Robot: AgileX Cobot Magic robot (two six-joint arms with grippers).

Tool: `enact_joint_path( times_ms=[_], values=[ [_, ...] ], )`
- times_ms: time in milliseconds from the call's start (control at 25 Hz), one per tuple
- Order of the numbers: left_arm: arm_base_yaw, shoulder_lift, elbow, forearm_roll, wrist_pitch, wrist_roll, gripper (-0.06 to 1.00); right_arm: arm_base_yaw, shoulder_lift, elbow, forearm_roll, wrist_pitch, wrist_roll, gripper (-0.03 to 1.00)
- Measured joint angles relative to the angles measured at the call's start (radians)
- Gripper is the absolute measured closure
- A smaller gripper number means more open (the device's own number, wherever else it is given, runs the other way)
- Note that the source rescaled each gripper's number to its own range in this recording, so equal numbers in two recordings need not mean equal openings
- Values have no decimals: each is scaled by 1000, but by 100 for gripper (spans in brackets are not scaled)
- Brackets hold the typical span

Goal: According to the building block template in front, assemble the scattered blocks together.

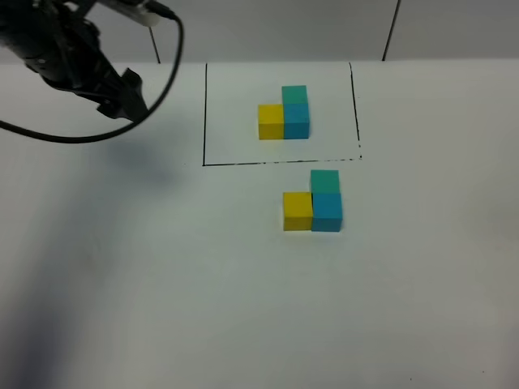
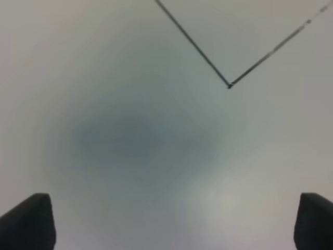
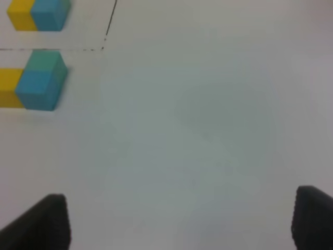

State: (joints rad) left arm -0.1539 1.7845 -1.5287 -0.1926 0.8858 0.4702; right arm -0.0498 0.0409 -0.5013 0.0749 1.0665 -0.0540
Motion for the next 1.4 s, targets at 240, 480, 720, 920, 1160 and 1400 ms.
enact_joint_path(
  times_ms=[240,480,720,920,1160,1400],
  values=[
    [66,-276,201,81,-46,-176,-3,0,0,0,0,0,0,24],
    [67,-588,351,193,7,-380,-2,0,0,0,0,0,0,24],
    [64,-905,476,209,91,-456,-2,0,0,0,0,0,0,24],
    [59,-1165,612,207,156,-483,-1,0,0,0,0,0,0,24],
    [59,-1434,775,202,157,-518,-1,0,0,0,0,0,0,24],
    [59,-1612,915,153,149,-504,1,0,0,0,0,0,0,24]
  ],
)
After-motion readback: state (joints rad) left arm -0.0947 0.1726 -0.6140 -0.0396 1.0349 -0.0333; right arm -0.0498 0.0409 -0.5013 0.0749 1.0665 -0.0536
